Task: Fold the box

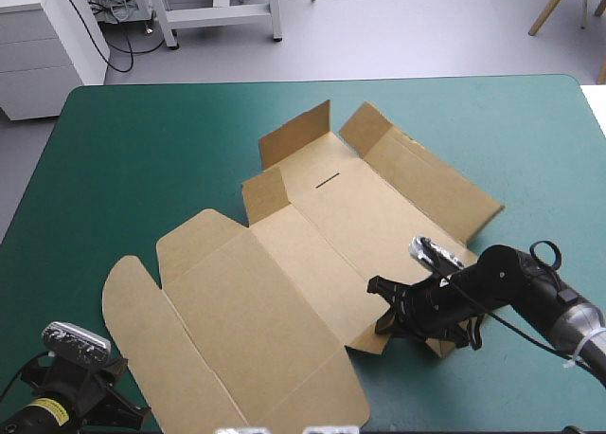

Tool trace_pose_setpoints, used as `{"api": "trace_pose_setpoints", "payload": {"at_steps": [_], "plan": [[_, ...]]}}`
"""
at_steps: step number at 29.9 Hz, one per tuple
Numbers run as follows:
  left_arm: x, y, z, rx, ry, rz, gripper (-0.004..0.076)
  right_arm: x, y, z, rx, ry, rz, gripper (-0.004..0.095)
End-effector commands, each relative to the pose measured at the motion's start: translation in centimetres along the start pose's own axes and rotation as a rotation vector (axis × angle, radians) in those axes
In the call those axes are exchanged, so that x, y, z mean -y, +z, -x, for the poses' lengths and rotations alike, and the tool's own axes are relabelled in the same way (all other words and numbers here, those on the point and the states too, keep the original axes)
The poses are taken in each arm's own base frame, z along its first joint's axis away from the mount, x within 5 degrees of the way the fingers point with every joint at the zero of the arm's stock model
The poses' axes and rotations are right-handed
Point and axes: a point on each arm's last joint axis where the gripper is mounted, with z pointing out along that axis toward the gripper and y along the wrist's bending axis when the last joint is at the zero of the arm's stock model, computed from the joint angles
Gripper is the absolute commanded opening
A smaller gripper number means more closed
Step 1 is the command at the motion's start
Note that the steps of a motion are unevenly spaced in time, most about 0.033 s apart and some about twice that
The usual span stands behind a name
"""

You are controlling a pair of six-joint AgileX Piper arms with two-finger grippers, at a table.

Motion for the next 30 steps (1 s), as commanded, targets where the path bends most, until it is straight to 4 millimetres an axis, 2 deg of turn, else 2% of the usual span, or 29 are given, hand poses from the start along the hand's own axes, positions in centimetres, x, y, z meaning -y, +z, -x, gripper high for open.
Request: {"api": "trace_pose_setpoints", "payload": {"at_steps": [1,8,14,22,30], "plan": [[0.0,-0.4,1.0,0.07,-0.012,-0.001,-0.001,-2.1,-3.0,1.2,0.11,-0.128,-0.049,-0.0017],[0.0,-0.4,1.0,0.07,0.007,-0.001,-0.001,-2.5,-7.6,3.4,0.255,-0.342,-0.414,-0.0018],[0.0,-0.4,1.0,0.07,0.007,-0.002,-0.001,-3.0,-9.2,4.4,0.366,-0.405,-0.481,-0.0019],[0.0,-0.4,1.0,0.07,0.007,-0.002,-0.001,-2.9,-8.2,5.4,0.354,-0.411,-0.518,-0.0019],[0.0,-0.4,1.0,0.07,0.007,-0.002,-0.001,-2.3,-4.8,8.2,0.291,-0.381,-0.594,-0.0019]]}}
